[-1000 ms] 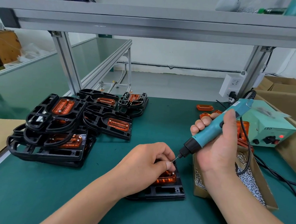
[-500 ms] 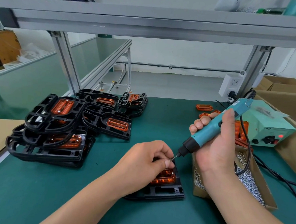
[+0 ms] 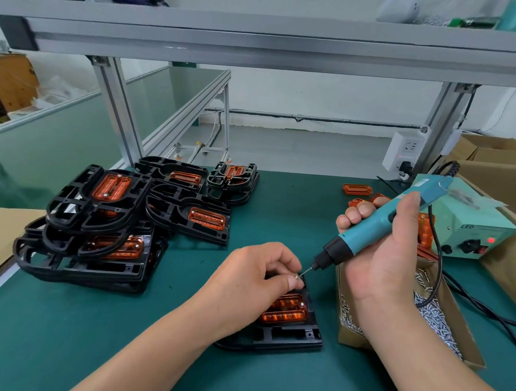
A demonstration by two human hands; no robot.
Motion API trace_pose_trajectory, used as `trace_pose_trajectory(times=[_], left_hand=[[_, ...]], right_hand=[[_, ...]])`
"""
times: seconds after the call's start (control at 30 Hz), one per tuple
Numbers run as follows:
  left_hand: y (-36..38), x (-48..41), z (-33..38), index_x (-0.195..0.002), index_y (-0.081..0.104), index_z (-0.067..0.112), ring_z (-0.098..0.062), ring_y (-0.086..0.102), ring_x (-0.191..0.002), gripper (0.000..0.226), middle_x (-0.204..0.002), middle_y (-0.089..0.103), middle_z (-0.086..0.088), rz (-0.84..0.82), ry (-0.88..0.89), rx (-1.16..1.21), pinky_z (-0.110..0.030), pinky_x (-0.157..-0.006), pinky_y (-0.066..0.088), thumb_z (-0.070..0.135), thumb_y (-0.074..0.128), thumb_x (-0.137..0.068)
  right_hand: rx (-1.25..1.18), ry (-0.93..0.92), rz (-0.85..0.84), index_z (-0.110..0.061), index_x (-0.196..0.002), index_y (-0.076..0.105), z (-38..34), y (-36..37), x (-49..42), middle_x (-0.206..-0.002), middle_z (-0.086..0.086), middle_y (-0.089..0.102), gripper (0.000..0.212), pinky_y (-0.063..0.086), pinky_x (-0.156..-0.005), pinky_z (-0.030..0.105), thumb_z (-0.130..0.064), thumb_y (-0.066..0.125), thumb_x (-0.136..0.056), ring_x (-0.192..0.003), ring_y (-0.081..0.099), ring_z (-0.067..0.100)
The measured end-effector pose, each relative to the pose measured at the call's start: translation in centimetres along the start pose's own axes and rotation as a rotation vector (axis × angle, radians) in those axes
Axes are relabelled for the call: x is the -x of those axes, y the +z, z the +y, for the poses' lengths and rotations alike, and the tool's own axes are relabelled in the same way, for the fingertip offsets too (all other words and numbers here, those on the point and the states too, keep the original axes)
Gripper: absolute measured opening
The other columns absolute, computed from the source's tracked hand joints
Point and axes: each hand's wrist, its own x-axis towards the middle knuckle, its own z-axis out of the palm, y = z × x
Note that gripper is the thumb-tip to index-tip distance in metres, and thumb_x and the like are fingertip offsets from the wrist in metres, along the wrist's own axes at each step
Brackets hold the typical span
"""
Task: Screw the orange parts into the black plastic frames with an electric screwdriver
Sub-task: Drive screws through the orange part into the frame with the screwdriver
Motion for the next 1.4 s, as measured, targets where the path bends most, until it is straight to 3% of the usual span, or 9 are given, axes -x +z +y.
trace_pose_trajectory(times=[0.5, 0.7, 0.97, 1.4], left_hand=[[0.00, 0.19, 0.30, -0.103, 0.064, 0.043, 0.001, 0.068, -0.098, 0.011, -0.096, 0.075, 0.030, -0.041, -0.023, -0.023, -0.042, -0.096, 0.055, 0.033, 0.066, -0.097], [-0.03, 0.26, 0.49, -0.103, 0.062, 0.046, -0.013, 0.072, -0.095, 0.017, -0.097, 0.075, 0.032, -0.039, -0.027, -0.050, -0.049, -0.091, 0.057, 0.030, 0.061, -0.100], [0.07, 0.12, -0.04, -0.105, 0.062, 0.046, 0.004, 0.067, -0.099, 0.016, -0.098, 0.075, 0.032, -0.041, 0.002, -0.040, -0.035, -0.093, 0.054, 0.030, 0.061, -0.100], [0.07, 0.11, -0.04, -0.105, 0.063, 0.045, 0.002, 0.068, -0.097, 0.016, -0.097, 0.075, 0.031, -0.037, 0.008, -0.034, -0.034, -0.092, 0.055, 0.030, 0.062, -0.100]], right_hand=[[0.008, 0.017, 0.005, -0.017, -0.095, 0.056, 0.18, 0.25, 0.25, -0.078, 0.002, 0.052, 0.039, 0.051, -0.069, 0.031, -0.055, 0.059, -0.103, -0.069, 0.053, 0.018], [0.029, 0.014, -0.041, -0.017, -0.098, 0.055, 0.25, 0.33, 0.48, -0.079, 0.003, 0.053, 0.040, 0.052, -0.072, 0.032, -0.056, 0.059, -0.102, -0.071, 0.053, 0.019], [-0.003, 0.008, -0.013, -0.017, -0.097, 0.057, -0.04, 0.12, 0.20, -0.079, 0.002, 0.053, 0.039, 0.053, -0.071, 0.032, -0.055, 0.059, -0.104, -0.070, 0.053, 0.018], [0.029, 0.014, -0.020, -0.017, -0.097, 0.056, 0.11, 0.22, 0.35, -0.078, 0.003, 0.053, 0.039, 0.053, -0.071, 0.033, -0.055, 0.061, -0.103, -0.071, 0.053, 0.019]])
